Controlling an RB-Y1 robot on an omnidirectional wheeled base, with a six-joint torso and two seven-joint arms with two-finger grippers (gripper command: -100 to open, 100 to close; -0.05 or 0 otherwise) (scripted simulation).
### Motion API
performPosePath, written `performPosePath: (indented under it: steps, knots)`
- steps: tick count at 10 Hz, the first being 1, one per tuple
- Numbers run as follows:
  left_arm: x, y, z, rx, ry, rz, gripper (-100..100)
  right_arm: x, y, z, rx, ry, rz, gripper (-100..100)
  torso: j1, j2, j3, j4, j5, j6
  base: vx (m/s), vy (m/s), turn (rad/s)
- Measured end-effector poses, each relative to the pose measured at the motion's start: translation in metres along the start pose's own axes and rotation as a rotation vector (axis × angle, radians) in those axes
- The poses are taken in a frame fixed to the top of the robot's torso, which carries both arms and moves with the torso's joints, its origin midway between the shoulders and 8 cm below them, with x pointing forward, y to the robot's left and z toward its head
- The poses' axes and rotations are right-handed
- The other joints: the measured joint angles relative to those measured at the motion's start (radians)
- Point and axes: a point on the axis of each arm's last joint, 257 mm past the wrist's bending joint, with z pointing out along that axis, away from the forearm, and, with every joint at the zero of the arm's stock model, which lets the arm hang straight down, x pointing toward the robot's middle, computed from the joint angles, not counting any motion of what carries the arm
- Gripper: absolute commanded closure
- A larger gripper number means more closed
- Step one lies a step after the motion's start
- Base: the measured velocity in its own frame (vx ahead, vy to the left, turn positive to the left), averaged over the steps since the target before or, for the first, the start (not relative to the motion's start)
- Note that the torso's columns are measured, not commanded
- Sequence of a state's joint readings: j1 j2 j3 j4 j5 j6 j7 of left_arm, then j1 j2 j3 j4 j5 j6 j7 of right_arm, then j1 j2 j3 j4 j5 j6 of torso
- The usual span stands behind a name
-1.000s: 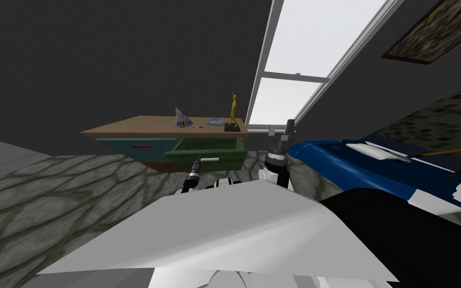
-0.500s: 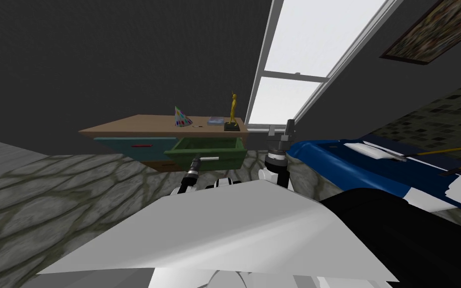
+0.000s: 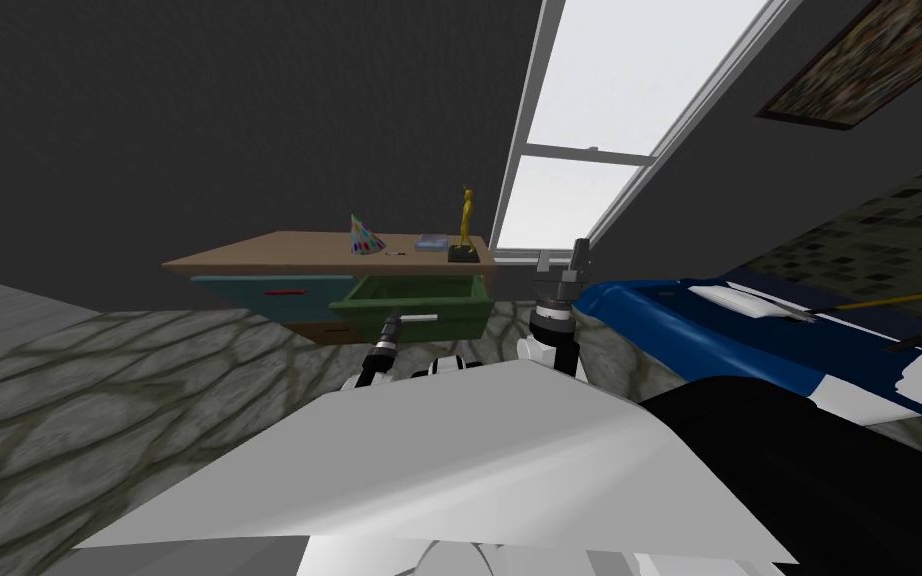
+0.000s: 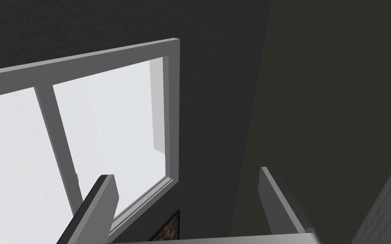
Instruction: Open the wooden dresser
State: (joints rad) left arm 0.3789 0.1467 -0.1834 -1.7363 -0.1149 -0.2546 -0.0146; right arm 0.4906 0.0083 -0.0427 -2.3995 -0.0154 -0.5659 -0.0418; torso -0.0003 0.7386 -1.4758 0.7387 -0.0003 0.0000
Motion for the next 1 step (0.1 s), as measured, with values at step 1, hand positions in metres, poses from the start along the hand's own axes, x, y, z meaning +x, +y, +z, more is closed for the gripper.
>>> performPosePath:
  steps: [1]
  knots:
    - [0.0000, 0.0003, -0.0001, -0.001, 0.000, 0.000, 0, 0.0000, 0.0000, 0.0000, 0.000, 0.000, 0.000, 0, 0.000, 0.000, 0.000, 0.000, 0.000, 0.000, 0.000, 0.000, 0.000]
